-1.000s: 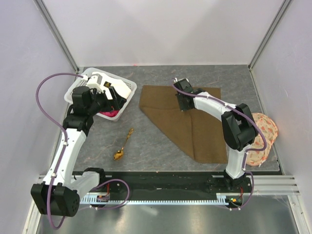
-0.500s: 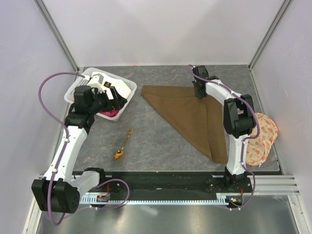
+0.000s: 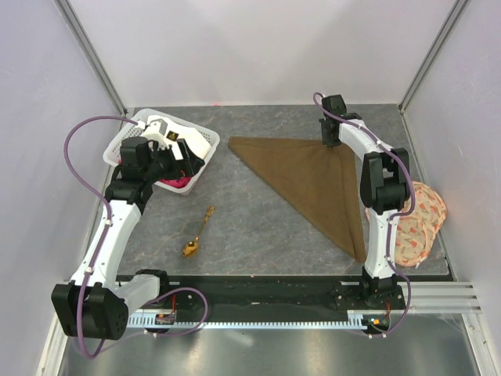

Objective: Fold the napkin, place the utensils inside, and roll it up
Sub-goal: Fold the napkin

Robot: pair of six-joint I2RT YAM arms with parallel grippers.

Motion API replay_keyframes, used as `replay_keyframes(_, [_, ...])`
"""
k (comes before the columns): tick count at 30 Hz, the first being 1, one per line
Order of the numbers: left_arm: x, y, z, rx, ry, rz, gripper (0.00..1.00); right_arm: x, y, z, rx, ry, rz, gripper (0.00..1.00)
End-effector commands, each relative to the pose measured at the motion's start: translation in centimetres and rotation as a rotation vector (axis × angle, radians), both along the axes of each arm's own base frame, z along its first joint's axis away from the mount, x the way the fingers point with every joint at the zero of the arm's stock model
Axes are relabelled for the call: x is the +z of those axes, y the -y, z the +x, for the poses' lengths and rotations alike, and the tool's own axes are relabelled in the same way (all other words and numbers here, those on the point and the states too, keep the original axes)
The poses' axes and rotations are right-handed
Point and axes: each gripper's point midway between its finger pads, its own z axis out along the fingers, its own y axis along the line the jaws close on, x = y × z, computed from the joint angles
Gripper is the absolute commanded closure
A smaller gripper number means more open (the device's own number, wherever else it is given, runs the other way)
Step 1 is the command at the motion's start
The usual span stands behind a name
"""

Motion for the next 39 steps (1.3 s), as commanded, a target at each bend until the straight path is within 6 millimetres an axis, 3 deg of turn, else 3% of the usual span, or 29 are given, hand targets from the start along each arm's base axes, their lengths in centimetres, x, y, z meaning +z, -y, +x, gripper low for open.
replay_keyframes(1, [0.4,0.1,0.4,0.004,0.016,-0.010,0.01,0.3,1.2,1.6,-0.016,0.015,-0.005,1.00])
replay_keyframes(12, [0.2,0.0,0.5,0.006,0.012,-0.002,0.01,0.6,3.1,2.9,-0.058,0.033,-0.010,1.00])
replay_keyframes(22, [0.3,0.1,0.5,0.002,0.013,-0.006,0.01,4.6,3.7,2.5,-0.072,0.090,-0.007,1.00])
replay_keyframes(30, [0.4,0.1,0.4,0.003,0.014,-0.007,0.01,6.4,4.8,2.2,-0.087,0.109,-0.019,1.00])
replay_keyframes(39, [0.3,0.1,0.4,0.003,0.014,-0.007,0.01,6.4,5.6,2.8,-0.098,0.110,-0.021,1.00])
